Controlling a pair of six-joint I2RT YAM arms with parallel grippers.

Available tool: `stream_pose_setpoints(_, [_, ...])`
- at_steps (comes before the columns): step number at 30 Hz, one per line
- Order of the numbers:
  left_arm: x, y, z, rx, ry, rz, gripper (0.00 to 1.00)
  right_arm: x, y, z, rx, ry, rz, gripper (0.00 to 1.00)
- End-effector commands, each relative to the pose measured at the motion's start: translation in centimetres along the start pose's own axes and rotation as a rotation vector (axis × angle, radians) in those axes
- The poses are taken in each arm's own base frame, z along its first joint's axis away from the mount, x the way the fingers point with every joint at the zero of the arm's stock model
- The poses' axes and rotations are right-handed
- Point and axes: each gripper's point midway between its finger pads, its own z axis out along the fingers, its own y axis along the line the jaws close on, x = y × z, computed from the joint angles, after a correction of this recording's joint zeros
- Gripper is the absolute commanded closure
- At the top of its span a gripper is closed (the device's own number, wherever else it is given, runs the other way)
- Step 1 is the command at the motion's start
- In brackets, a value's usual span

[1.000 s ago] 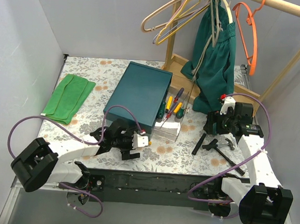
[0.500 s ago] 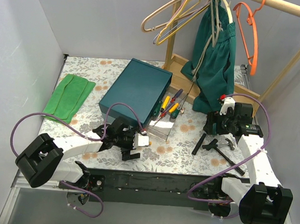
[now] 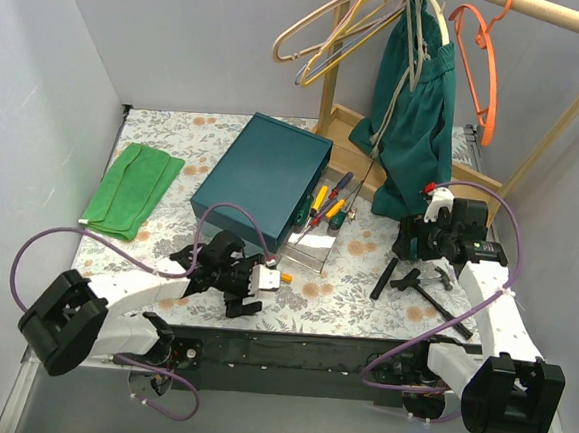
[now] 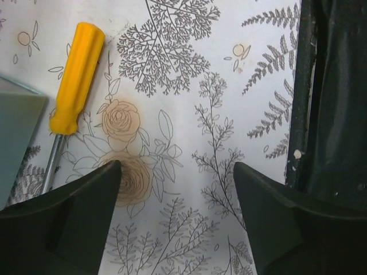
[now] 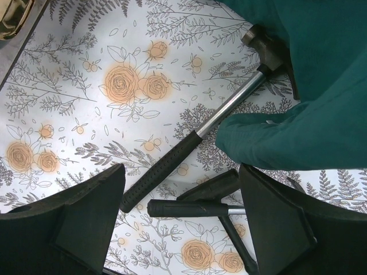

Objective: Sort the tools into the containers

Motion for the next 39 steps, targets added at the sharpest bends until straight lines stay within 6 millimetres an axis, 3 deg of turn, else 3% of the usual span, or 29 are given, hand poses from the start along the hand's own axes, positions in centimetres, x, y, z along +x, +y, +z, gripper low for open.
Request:
stream_pose_setpoints(1, [-1.5,0.6,-1.3,-0.072,-0.069,0.087,0.16,-0.7,-0.1,-0.2,0.007,-0.040,-0.012,0.12])
stream_pose_setpoints(13, [-5.5,3.1,0.2,-0.056,-0.128,0.264,0.11,-0.6,-0.1,-0.3,0.008,-0.043,-0.011,0.12])
stream_pose_setpoints(20, [-7.0,2.0,1.4,-0.002,-0.147,0.294,0.10,-0.4,-0.3,-0.4,0.018,-0.044,-0.021,0.12])
stream_pose_setpoints(25, [-6.6,0.5,3.2,0.039,-0.102,0.293,0.09,-0.3,-0.3,-0.3,0.018,-0.044,-0.021,0.12])
stream_pose_setpoints(29, [-6.1,0.8,4.8,0.038,-0.031,0.198,0.07,-0.3,-0.3,-0.3,0.018,-0.046,-0.023,0.12])
stream_pose_setpoints(33, [-6.8,1.7,5.2,0.004,-0.019,0.178,0.07,0.0,-0.2,-0.2,0.016,-0.042,-0.023,0.12])
stream_pose_setpoints(39, [-8.0,0.4,4.2,0.050,-0.066,0.217,0.07,0.3,-0.2,-0.1,0.013,-0.042,-0.024,0.11])
